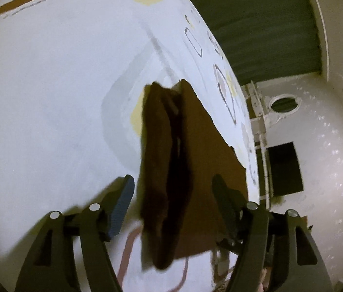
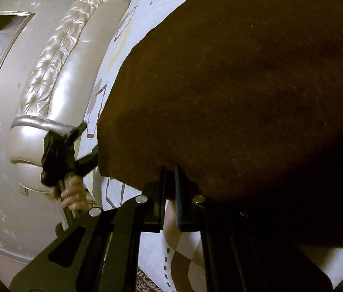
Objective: Fold small clothes
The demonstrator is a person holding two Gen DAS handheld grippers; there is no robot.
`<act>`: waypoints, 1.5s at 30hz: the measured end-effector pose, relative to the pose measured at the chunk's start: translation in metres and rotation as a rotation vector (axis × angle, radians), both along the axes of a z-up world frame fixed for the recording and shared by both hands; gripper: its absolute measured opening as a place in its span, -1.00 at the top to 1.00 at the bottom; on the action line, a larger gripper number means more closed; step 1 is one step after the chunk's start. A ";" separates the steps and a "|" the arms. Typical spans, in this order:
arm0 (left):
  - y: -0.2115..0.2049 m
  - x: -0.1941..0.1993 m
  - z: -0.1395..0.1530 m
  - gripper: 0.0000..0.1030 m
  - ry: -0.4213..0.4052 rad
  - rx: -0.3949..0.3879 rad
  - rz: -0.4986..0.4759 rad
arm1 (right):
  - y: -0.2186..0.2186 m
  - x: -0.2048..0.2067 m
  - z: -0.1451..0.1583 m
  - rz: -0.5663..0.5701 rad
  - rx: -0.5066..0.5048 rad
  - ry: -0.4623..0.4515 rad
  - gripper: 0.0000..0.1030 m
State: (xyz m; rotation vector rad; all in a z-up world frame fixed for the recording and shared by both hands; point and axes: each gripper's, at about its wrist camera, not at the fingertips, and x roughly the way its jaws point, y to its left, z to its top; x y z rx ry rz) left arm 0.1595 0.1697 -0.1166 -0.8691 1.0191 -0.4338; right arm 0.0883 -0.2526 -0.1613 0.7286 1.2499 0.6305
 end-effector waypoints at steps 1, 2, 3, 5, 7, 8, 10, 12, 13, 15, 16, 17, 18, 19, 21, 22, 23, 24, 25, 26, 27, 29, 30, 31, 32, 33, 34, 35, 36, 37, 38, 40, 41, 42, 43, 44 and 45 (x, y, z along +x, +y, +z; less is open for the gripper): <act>-0.002 0.008 0.001 -0.36 -0.003 0.012 -0.002 | 0.001 0.000 0.000 0.000 -0.002 -0.002 0.90; -0.005 0.011 0.001 -0.44 -0.002 0.015 -0.007 | 0.003 0.000 0.000 0.001 -0.005 -0.004 0.90; -0.008 0.015 0.001 -0.46 0.002 0.020 -0.014 | 0.004 -0.001 0.000 0.002 -0.008 -0.005 0.90; -0.012 0.021 -0.001 -0.49 0.009 0.025 -0.025 | 0.004 -0.001 0.002 0.002 -0.008 -0.005 0.90; -0.016 0.026 -0.004 -0.51 0.014 0.033 -0.044 | 0.005 -0.001 0.003 0.006 -0.013 -0.009 0.90; -0.018 0.026 -0.004 -0.51 0.010 0.043 -0.053 | 0.006 -0.001 0.003 0.009 -0.018 -0.013 0.90; -0.028 0.028 -0.001 -0.51 -0.003 0.098 -0.075 | 0.008 -0.001 0.004 0.012 -0.029 -0.021 0.90; -0.036 0.029 0.000 -0.50 -0.015 0.139 -0.095 | 0.010 -0.002 0.005 0.012 -0.034 -0.024 0.90; -0.042 0.029 0.001 -0.37 -0.016 0.174 -0.109 | 0.010 -0.001 0.005 0.011 -0.034 -0.025 0.90; -0.048 0.029 0.002 -0.12 -0.010 0.216 -0.118 | 0.010 -0.001 0.005 0.010 -0.033 -0.024 0.89; -0.050 0.029 0.002 0.06 -0.006 0.238 -0.124 | 0.009 -0.003 0.005 0.009 -0.032 -0.024 0.89; -0.053 0.028 0.002 0.17 -0.002 0.258 -0.129 | 0.009 -0.003 0.004 0.008 -0.030 -0.023 0.89; -0.054 0.026 0.001 0.35 0.003 0.273 -0.133 | 0.009 -0.003 0.004 0.005 -0.027 -0.022 0.89; -0.055 0.025 0.001 0.54 0.009 0.280 -0.138 | 0.010 -0.003 0.004 0.004 -0.027 -0.023 0.89; -0.055 0.025 0.001 0.60 0.016 0.281 -0.137 | 0.010 -0.003 0.004 0.004 -0.029 -0.024 0.89; -0.056 0.025 0.003 0.63 0.014 0.293 -0.134 | 0.010 -0.002 0.004 0.002 -0.029 -0.025 0.89; -0.059 0.026 0.005 0.63 0.010 0.314 -0.133 | 0.010 -0.002 0.004 0.003 -0.029 -0.025 0.89; -0.061 0.024 0.007 0.64 0.007 0.333 -0.131 | 0.011 -0.001 0.004 0.002 -0.029 -0.026 0.89; -0.063 0.023 0.011 0.65 0.005 0.354 -0.126 | 0.011 -0.001 0.004 0.001 -0.029 -0.027 0.89; -0.064 0.022 0.014 0.65 0.006 0.365 -0.119 | 0.011 -0.001 0.004 0.000 -0.029 -0.027 0.89; -0.066 0.023 0.016 0.65 0.007 0.373 -0.114 | 0.012 0.000 0.004 -0.001 -0.029 -0.028 0.89; -0.070 0.023 0.022 0.66 0.012 0.403 -0.099 | 0.011 0.000 0.003 -0.003 -0.028 -0.031 0.89; -0.072 0.022 0.025 0.66 0.015 0.416 -0.091 | 0.011 0.000 0.003 -0.004 -0.026 -0.031 0.89; -0.074 0.023 0.028 0.66 0.018 0.427 -0.083 | 0.011 0.000 0.003 -0.005 -0.024 -0.032 0.89; -0.077 0.022 0.031 0.66 0.021 0.439 -0.076 | 0.011 0.001 0.002 -0.007 -0.022 -0.032 0.89; -0.080 0.023 0.034 0.66 0.023 0.453 -0.067 | 0.011 0.001 0.002 -0.009 -0.021 -0.033 0.89; -0.085 0.026 0.037 0.66 0.025 0.464 -0.062 | 0.011 0.001 0.002 -0.010 -0.021 -0.034 0.89; -0.088 0.025 0.041 0.66 0.027 0.478 -0.052 | 0.011 0.002 0.002 -0.010 -0.020 -0.035 0.89; -0.091 0.025 0.044 0.66 0.026 0.484 -0.047 | 0.011 0.001 0.002 -0.010 -0.020 -0.037 0.89; -0.093 0.025 0.046 0.66 0.025 0.490 -0.044 | 0.011 0.002 0.002 -0.010 -0.019 -0.039 0.89; -0.096 0.025 0.050 0.66 0.021 0.499 -0.040 | 0.011 0.002 0.002 -0.010 -0.017 -0.040 0.89; -0.103 0.025 0.057 0.67 0.012 0.523 -0.037 | 0.010 0.002 0.000 -0.013 -0.009 -0.040 0.89; -0.108 0.025 0.061 0.67 0.008 0.537 -0.036 | 0.010 0.002 0.000 -0.013 -0.005 -0.040 0.89; -0.112 0.025 0.064 0.67 0.004 0.548 -0.036 | 0.010 0.002 0.000 -0.013 -0.002 -0.040 0.89; -0.117 0.026 0.068 0.67 0.000 0.558 -0.036 | 0.010 0.002 0.000 -0.012 0.000 -0.041 0.89; -0.122 0.025 0.071 0.67 -0.005 0.568 -0.037 | 0.010 0.002 0.000 -0.011 0.003 -0.042 0.89; -0.126 0.025 0.074 0.67 -0.009 0.579 -0.036 | 0.009 0.002 -0.001 -0.011 0.006 -0.042 0.88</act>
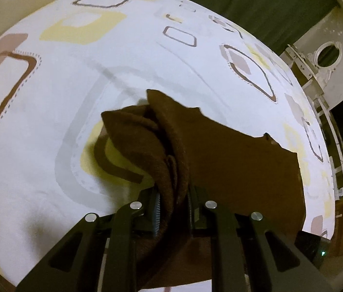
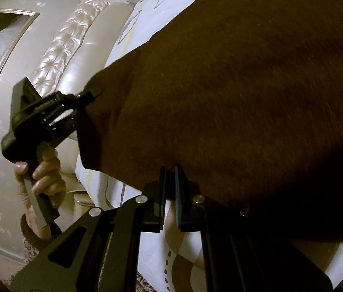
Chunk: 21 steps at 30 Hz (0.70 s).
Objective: Fold small clothes
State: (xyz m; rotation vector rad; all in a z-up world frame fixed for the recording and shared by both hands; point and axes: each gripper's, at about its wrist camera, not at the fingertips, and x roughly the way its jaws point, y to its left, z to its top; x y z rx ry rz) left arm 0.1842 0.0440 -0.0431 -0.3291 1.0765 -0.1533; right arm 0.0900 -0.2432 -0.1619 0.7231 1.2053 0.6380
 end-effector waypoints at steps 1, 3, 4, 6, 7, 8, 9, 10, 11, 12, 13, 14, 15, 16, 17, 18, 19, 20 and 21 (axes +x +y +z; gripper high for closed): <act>-0.006 0.000 0.003 0.67 -0.006 0.018 -0.003 | 0.000 0.000 0.000 0.002 0.006 -0.001 0.86; -0.014 -0.004 0.009 0.67 -0.016 0.048 -0.007 | -0.001 0.000 0.001 0.005 0.014 -0.007 0.83; -0.019 -0.005 0.010 0.67 -0.020 0.057 -0.009 | -0.002 -0.001 0.002 0.006 0.018 -0.010 0.79; -0.030 -0.005 0.014 0.67 -0.023 0.070 -0.015 | -0.002 -0.001 0.003 0.009 0.027 -0.014 0.77; -0.035 -0.004 0.015 0.67 -0.023 0.080 -0.017 | -0.003 -0.001 0.003 0.009 0.032 -0.014 0.77; -0.042 -0.004 0.016 0.67 -0.023 0.090 -0.020 | -0.003 -0.001 0.003 0.009 0.036 -0.013 0.77; -0.048 -0.003 0.018 0.67 -0.023 0.097 -0.025 | -0.003 -0.001 0.003 0.009 0.040 -0.012 0.77; -0.052 -0.004 0.019 0.67 -0.022 0.102 -0.027 | -0.004 -0.001 0.002 0.008 0.047 -0.011 0.77; -0.058 -0.003 0.020 0.67 -0.022 0.111 -0.030 | -0.004 -0.001 0.001 0.008 0.052 -0.010 0.77; -0.064 -0.003 0.021 0.67 -0.023 0.119 -0.036 | -0.004 -0.001 0.001 0.007 0.056 -0.009 0.77; -0.069 -0.003 0.022 0.67 -0.024 0.127 -0.041 | -0.005 -0.001 0.001 0.007 0.062 -0.008 0.77; -0.073 -0.003 0.023 0.67 -0.024 0.133 -0.045 | -0.005 -0.001 0.000 0.008 0.069 -0.008 0.77; -0.079 -0.003 0.024 0.67 -0.026 0.145 -0.049 | -0.005 -0.001 0.001 0.009 0.072 -0.009 0.77; -0.086 -0.003 0.024 0.67 -0.027 0.155 -0.055 | -0.005 -0.002 0.001 0.011 0.079 -0.009 0.77; -0.090 -0.003 0.025 0.67 -0.028 0.161 -0.058 | -0.006 -0.002 0.001 0.012 0.084 -0.010 0.77; -0.094 -0.003 0.025 0.67 -0.028 0.168 -0.062 | -0.009 -0.003 0.001 0.013 0.089 -0.010 0.77; -0.101 -0.003 0.025 0.67 -0.030 0.176 -0.067 | -0.013 -0.005 0.002 0.009 0.096 -0.012 0.75; -0.106 -0.003 0.026 0.67 -0.033 0.186 -0.069 | -0.015 -0.006 0.003 0.005 0.101 -0.015 0.72; -0.111 -0.004 0.026 0.67 -0.035 0.192 -0.072 | -0.018 -0.008 0.005 0.003 0.109 -0.018 0.65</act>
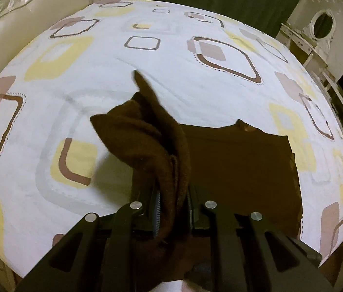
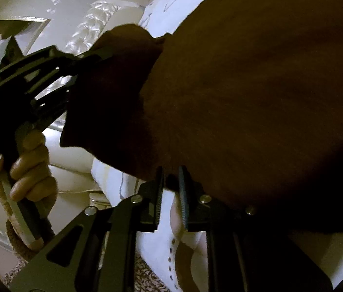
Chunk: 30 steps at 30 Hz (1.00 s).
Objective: Fold small clothes
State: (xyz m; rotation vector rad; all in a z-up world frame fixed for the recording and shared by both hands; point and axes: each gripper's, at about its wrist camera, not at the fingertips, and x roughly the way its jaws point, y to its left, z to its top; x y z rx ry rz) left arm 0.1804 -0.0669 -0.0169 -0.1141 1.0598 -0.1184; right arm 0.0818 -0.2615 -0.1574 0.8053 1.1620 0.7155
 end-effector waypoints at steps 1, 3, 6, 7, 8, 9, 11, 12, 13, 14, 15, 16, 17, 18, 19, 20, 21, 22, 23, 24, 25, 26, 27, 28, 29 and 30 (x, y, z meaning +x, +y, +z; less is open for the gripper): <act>-0.006 0.000 0.000 0.67 -0.002 0.008 -0.005 | -0.005 -0.003 0.002 -0.002 0.007 -0.005 0.61; -0.018 -0.001 0.000 0.67 -0.008 0.027 -0.011 | -0.013 -0.007 0.007 -0.008 0.006 -0.018 0.53; -0.034 -0.002 -0.002 0.67 -0.005 0.041 -0.021 | -0.027 -0.011 0.015 -0.019 -0.015 -0.048 0.51; -0.039 -0.002 -0.003 0.67 -0.003 0.044 -0.023 | -0.034 -0.012 0.018 -0.026 -0.018 -0.055 0.51; -0.045 -0.002 -0.005 0.67 0.001 0.047 -0.026 | -0.040 -0.014 0.021 -0.033 -0.019 -0.059 0.51; -0.049 -0.002 -0.006 0.67 0.002 0.049 -0.028 | -0.046 -0.014 0.022 -0.042 -0.020 -0.061 0.50; -0.059 -0.003 -0.008 0.67 0.007 0.050 -0.030 | -0.063 -0.016 0.025 -0.067 -0.017 -0.065 0.49; -0.064 -0.003 -0.010 0.67 0.009 0.050 -0.031 | -0.068 -0.017 0.026 -0.075 -0.017 -0.065 0.48; -0.069 -0.003 -0.011 0.67 0.012 0.051 -0.033 | -0.078 -0.018 0.026 -0.093 -0.019 -0.064 0.48; -0.076 -0.003 -0.014 0.67 0.017 0.051 -0.036 | -0.084 -0.019 0.026 -0.107 -0.018 -0.063 0.47; -0.081 -0.003 -0.016 0.67 0.021 0.051 -0.038 | -0.092 -0.020 0.025 -0.120 -0.013 -0.060 0.47; -0.089 -0.003 -0.019 0.67 0.026 0.050 -0.042 | -0.100 -0.022 0.024 -0.135 -0.008 -0.057 0.46; -0.093 -0.003 -0.021 0.67 0.031 0.048 -0.044 | -0.107 -0.024 0.024 -0.149 -0.006 -0.055 0.46; -0.099 -0.004 -0.023 0.67 0.036 0.047 -0.045 | -0.115 -0.026 0.023 -0.170 -0.001 -0.052 0.46; -0.106 -0.004 -0.027 0.67 0.043 0.051 -0.049 | -0.121 -0.027 0.022 -0.180 0.006 -0.050 0.46; -0.112 -0.005 -0.030 0.67 0.044 0.060 -0.050 | -0.125 -0.029 0.022 -0.189 0.011 -0.049 0.46; -0.116 -0.006 -0.032 0.67 0.044 0.070 -0.050 | -0.132 -0.030 0.022 -0.203 0.013 -0.049 0.46; -0.121 -0.006 -0.034 0.67 0.043 0.080 -0.049 | -0.135 -0.034 0.021 -0.212 0.013 -0.050 0.46; -0.127 -0.007 -0.037 0.67 0.043 0.092 -0.047 | -0.141 -0.035 0.021 -0.225 0.017 -0.050 0.46; -0.131 -0.007 -0.040 0.67 0.041 0.102 -0.044 | -0.145 -0.036 0.021 -0.235 0.023 -0.049 0.44; -0.133 -0.008 -0.041 0.67 0.039 0.111 -0.040 | -0.147 -0.035 0.022 -0.242 0.027 -0.048 0.43; -0.136 -0.008 -0.043 0.67 0.035 0.123 -0.034 | -0.152 -0.037 0.020 -0.251 0.029 -0.048 0.41; -0.139 -0.009 -0.044 0.67 0.032 0.133 -0.032 | -0.155 -0.038 0.020 -0.258 0.030 -0.048 0.38; -0.140 -0.010 -0.045 0.67 0.029 0.143 -0.031 | -0.159 -0.039 0.020 -0.269 0.033 -0.047 0.36; -0.143 -0.011 -0.046 0.67 0.023 0.159 -0.030 | -0.163 -0.041 0.018 -0.276 0.036 -0.044 0.36; -0.145 -0.012 -0.047 0.66 0.018 0.172 -0.027 | -0.163 -0.040 0.018 -0.279 0.037 -0.043 0.36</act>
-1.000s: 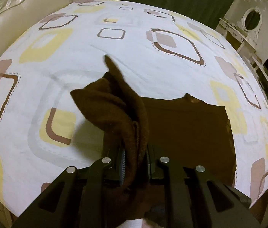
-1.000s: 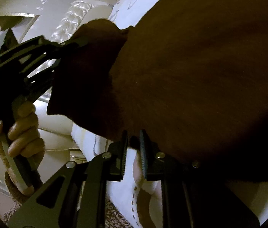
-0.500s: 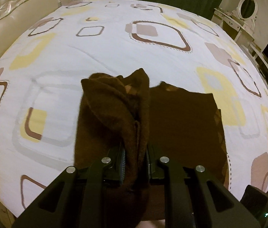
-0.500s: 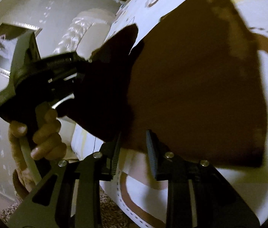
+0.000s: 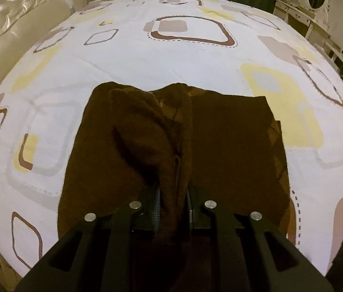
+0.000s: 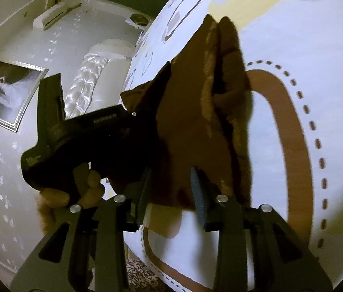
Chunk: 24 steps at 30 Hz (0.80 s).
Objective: Fold small clothes
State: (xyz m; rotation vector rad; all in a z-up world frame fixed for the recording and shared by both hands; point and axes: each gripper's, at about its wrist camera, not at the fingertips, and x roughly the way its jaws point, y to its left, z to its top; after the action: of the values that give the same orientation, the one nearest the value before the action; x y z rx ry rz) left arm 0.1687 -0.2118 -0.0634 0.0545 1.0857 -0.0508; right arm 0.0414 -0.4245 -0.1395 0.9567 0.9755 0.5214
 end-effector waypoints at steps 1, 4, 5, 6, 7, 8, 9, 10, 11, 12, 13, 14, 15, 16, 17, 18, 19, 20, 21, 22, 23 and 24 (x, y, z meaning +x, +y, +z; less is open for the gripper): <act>-0.002 -0.001 -0.001 0.65 -0.003 0.008 0.003 | -0.004 -0.002 -0.001 -0.007 0.002 0.001 0.36; -0.006 -0.003 -0.002 0.61 -0.009 0.012 0.017 | -0.008 -0.005 -0.001 -0.017 0.005 -0.001 0.36; -0.008 -0.005 -0.002 0.59 -0.012 0.011 0.018 | -0.009 -0.005 0.001 -0.022 0.005 -0.002 0.36; -0.011 -0.006 -0.002 0.50 -0.017 0.007 0.010 | -0.010 -0.004 0.001 -0.026 0.007 -0.003 0.35; -0.013 -0.008 -0.001 0.48 -0.020 -0.005 -0.002 | -0.012 -0.004 0.002 -0.033 0.009 -0.004 0.35; -0.018 -0.010 0.001 0.47 -0.023 -0.027 -0.024 | -0.015 -0.004 0.003 -0.039 0.009 -0.005 0.35; -0.022 -0.013 0.004 0.42 -0.027 -0.041 -0.042 | -0.017 -0.003 0.003 -0.047 0.009 -0.005 0.34; -0.026 -0.015 0.006 0.37 -0.029 -0.058 -0.061 | -0.018 -0.004 0.003 -0.055 0.009 -0.003 0.34; -0.031 -0.018 0.009 0.30 -0.027 -0.086 -0.085 | -0.019 -0.002 0.004 -0.064 0.012 -0.001 0.34; -0.033 -0.021 0.012 0.16 -0.028 -0.116 -0.101 | -0.024 -0.003 0.004 -0.077 0.015 0.000 0.34; -0.034 -0.025 0.015 0.12 -0.028 -0.151 -0.117 | -0.029 -0.006 0.003 -0.086 0.017 0.000 0.34; -0.035 -0.028 0.018 0.12 -0.028 -0.177 -0.126 | -0.031 -0.006 0.003 -0.095 0.020 0.000 0.33; -0.034 -0.030 0.021 0.12 -0.025 -0.207 -0.138 | -0.034 -0.007 0.004 -0.103 0.025 0.000 0.33; -0.030 -0.034 0.027 0.12 -0.028 -0.244 -0.148 | -0.037 -0.008 0.004 -0.113 0.033 0.000 0.32; -0.024 -0.038 0.032 0.11 -0.035 -0.275 -0.157 | -0.039 -0.009 0.004 -0.118 0.038 0.000 0.32; -0.019 -0.041 0.036 0.03 -0.045 -0.303 -0.166 | -0.042 -0.010 0.005 -0.121 0.044 -0.001 0.31; -0.013 -0.044 0.040 -0.16 -0.057 -0.321 -0.172 | -0.041 -0.010 0.008 -0.119 0.052 -0.005 0.30; 0.001 -0.048 0.045 -0.25 -0.081 -0.344 -0.173 | -0.040 -0.009 0.010 -0.117 0.054 -0.010 0.29; 0.019 -0.052 0.050 -0.38 -0.109 -0.361 -0.165 | -0.038 -0.008 0.014 -0.112 0.053 -0.019 0.24; 0.035 -0.055 0.053 -0.41 -0.130 -0.373 -0.153 | -0.038 -0.007 0.015 -0.108 0.054 -0.023 0.20; 0.048 -0.057 0.055 -0.42 -0.148 -0.384 -0.142 | -0.036 -0.004 0.018 -0.101 0.060 -0.030 0.20; 0.062 -0.058 0.055 -0.48 -0.160 -0.391 -0.129 | -0.032 0.000 0.020 -0.091 0.064 -0.035 0.18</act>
State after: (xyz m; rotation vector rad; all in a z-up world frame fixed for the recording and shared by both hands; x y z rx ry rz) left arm 0.1105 -0.1496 -0.0086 -0.2202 0.8954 -0.3671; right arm 0.0413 -0.4569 -0.1196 1.0406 0.8840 0.4936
